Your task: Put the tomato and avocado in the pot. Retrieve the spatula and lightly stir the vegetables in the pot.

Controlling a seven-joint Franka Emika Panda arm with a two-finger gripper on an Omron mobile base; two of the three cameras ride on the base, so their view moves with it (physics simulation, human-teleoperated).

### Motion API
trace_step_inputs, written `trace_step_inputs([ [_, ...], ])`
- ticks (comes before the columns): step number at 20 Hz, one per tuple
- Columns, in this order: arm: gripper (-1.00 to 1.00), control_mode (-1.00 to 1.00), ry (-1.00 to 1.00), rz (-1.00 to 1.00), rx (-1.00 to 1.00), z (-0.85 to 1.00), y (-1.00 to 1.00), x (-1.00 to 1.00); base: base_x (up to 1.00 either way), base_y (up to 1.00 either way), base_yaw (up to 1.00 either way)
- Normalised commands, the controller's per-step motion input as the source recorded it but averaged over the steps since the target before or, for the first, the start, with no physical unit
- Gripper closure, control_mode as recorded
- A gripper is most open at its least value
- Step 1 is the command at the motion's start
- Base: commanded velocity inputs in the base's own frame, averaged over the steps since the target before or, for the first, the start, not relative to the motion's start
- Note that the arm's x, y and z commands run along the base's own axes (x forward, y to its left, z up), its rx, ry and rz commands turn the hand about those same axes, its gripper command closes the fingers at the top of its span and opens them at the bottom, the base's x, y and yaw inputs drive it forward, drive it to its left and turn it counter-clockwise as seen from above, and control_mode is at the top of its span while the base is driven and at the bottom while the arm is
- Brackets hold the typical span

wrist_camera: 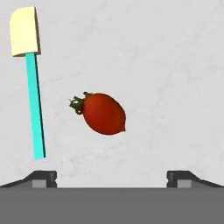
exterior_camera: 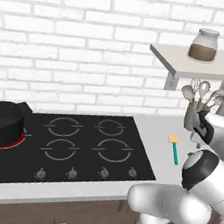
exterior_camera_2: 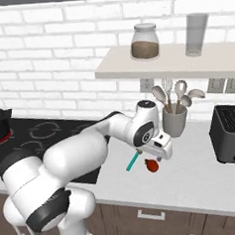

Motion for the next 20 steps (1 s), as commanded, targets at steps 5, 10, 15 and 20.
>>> trace_step_inputs([
  [5, -1.0, -1.0, 0.0, 0.32, -0.01, -0.51, 0.0, 0.26, 0.0, 0.0, 0.0],
  [10, -1.0, -1.0, 0.0, 0.28, -0.05, -0.41, -0.03, 0.21, 0.0, 0.0, 0.0],
  [15, -1.0, -1.0, 0.0, 0.25, -0.06, -0.32, -0.08, 0.04, 0.0, 0.0, 0.0],
  [20, -1.0, -1.0, 0.0, 0.22, -0.04, -0.31, -0.03, 0.14, 0.0, 0.0, 0.0],
])
